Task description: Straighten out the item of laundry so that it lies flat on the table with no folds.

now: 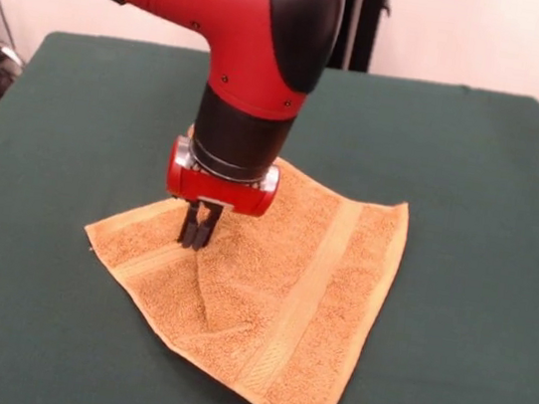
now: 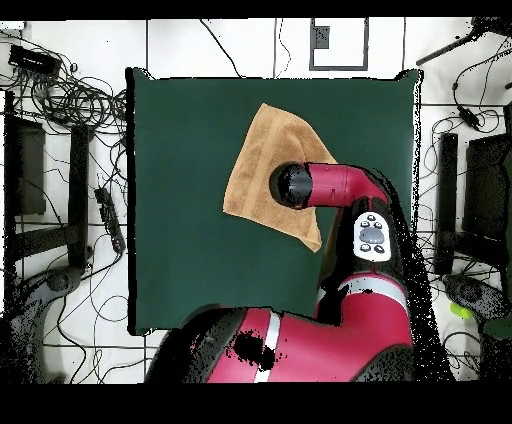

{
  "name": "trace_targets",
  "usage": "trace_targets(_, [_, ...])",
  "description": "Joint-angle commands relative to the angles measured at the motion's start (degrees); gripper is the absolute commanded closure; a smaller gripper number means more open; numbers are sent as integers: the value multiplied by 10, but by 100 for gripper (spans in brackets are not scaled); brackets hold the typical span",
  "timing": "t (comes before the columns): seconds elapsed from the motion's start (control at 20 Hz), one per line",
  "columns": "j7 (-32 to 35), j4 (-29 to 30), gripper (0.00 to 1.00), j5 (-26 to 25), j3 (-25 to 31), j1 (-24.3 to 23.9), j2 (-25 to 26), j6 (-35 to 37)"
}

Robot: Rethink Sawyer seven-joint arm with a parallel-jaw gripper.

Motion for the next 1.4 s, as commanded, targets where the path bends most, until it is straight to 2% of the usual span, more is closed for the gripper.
trace_targets(0.05, [-6, -13, 100, -56, 19, 41, 59, 26])
trace_targets(0.75, [-17, -46, 100, -133, -14, 68, 50, 59])
trace_targets(1.1, [-13, -78, 100, -160, -26, 78, 67, 60])
trace_targets(1.4, [36, -70, 100, -128, 7, 44, 88, 17])
